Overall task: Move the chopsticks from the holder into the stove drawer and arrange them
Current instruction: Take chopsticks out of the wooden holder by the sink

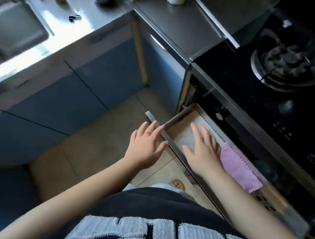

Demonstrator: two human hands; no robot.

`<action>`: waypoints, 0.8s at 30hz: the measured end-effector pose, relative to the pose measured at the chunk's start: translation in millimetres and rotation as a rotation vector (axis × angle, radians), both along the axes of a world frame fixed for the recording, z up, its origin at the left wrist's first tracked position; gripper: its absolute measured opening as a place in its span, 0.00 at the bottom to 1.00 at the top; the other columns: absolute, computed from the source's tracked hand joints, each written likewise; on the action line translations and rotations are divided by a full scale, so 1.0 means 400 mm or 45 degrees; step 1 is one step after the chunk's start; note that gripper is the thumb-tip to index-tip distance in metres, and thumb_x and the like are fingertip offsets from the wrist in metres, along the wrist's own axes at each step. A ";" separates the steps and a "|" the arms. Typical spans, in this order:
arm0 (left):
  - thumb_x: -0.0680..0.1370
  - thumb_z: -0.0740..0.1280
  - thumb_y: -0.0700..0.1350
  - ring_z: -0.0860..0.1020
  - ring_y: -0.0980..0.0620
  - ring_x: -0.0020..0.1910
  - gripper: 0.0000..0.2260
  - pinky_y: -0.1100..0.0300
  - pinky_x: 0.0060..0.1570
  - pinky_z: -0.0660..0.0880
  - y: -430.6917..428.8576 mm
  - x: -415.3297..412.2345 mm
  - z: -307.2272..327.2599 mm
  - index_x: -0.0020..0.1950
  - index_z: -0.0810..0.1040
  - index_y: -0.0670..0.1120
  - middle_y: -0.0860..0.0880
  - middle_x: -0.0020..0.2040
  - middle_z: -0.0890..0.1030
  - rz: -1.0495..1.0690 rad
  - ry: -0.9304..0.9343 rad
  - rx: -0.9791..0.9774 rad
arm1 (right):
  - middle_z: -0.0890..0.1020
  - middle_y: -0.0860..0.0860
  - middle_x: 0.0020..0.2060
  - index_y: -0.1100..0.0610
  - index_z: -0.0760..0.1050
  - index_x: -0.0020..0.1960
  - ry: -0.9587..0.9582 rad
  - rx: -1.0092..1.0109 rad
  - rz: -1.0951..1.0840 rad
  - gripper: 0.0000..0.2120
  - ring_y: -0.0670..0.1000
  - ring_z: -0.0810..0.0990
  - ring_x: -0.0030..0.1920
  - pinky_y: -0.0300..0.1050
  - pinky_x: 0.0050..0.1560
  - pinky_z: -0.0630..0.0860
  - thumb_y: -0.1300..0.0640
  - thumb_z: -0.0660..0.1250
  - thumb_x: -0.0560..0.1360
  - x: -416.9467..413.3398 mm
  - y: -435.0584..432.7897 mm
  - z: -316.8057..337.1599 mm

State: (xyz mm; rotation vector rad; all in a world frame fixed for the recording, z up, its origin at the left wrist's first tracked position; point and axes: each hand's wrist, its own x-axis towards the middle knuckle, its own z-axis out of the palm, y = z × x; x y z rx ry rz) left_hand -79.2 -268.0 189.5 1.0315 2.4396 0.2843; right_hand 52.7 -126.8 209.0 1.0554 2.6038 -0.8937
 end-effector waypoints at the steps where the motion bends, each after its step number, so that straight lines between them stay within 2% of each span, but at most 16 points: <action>1: 0.81 0.53 0.62 0.48 0.47 0.79 0.27 0.46 0.75 0.49 -0.024 -0.017 0.007 0.78 0.57 0.58 0.52 0.80 0.54 0.029 0.042 0.007 | 0.46 0.48 0.79 0.45 0.46 0.78 -0.015 0.059 0.061 0.34 0.54 0.45 0.78 0.58 0.74 0.49 0.46 0.59 0.78 -0.027 -0.015 0.010; 7: 0.81 0.50 0.64 0.44 0.46 0.79 0.28 0.43 0.75 0.45 -0.213 -0.144 0.050 0.79 0.52 0.58 0.52 0.81 0.49 0.255 0.199 0.019 | 0.42 0.49 0.79 0.45 0.42 0.79 0.009 0.317 0.382 0.35 0.55 0.41 0.78 0.59 0.75 0.44 0.41 0.56 0.78 -0.218 -0.159 0.059; 18: 0.80 0.46 0.66 0.40 0.47 0.79 0.30 0.41 0.75 0.43 -0.793 -0.383 0.105 0.80 0.46 0.58 0.52 0.81 0.45 0.614 0.260 -0.055 | 0.43 0.50 0.79 0.46 0.41 0.79 0.112 0.419 0.752 0.35 0.56 0.41 0.79 0.61 0.76 0.43 0.40 0.54 0.79 -0.595 -0.650 0.112; 24: 0.80 0.48 0.66 0.38 0.48 0.79 0.31 0.41 0.75 0.41 -1.099 -0.460 0.140 0.80 0.44 0.58 0.52 0.81 0.43 0.962 0.264 -0.034 | 0.43 0.50 0.79 0.45 0.40 0.79 0.190 0.453 1.059 0.35 0.55 0.42 0.79 0.60 0.75 0.44 0.40 0.54 0.79 -0.783 -0.939 0.142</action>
